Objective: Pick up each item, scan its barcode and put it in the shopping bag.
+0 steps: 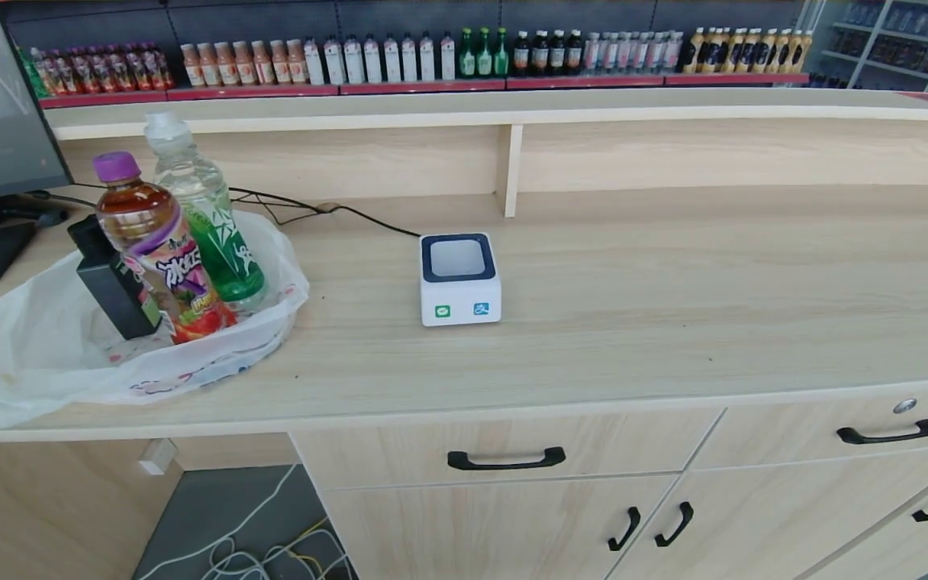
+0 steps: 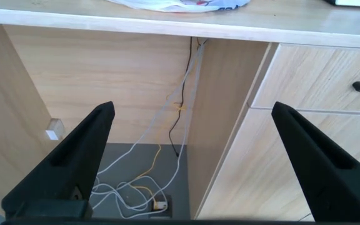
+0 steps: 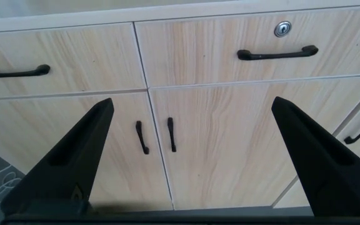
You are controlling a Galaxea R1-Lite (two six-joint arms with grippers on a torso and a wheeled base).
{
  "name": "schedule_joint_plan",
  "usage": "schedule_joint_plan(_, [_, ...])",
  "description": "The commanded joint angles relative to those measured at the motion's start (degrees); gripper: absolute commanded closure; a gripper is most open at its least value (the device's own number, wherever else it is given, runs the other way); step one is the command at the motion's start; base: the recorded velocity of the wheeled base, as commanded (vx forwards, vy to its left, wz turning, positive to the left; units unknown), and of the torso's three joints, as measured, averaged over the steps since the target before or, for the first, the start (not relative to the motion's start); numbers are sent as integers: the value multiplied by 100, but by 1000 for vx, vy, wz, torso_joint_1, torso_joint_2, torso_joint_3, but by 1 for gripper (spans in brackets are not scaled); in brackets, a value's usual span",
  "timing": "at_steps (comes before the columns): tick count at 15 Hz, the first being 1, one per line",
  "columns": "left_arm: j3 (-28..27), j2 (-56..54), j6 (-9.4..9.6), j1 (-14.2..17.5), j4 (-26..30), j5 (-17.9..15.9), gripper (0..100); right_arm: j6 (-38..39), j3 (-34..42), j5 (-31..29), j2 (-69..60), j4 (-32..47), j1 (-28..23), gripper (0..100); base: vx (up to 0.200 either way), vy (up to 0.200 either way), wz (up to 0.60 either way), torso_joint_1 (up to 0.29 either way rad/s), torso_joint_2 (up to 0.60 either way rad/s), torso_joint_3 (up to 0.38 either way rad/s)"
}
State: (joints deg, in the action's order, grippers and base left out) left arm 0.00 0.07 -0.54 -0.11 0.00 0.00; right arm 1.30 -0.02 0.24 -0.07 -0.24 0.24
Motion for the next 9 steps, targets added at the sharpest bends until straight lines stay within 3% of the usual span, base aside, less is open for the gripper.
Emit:
schedule_joint_plan(1, [0,1,-8,2,0,0,0,1,2,2,7,-2,11,0,0,0,0,0,0,0])
schedule_joint_plan(9, [0,1,1,2,0,0,0,1,2,2,7,-2,11,0,0,0,0,0,0,0])
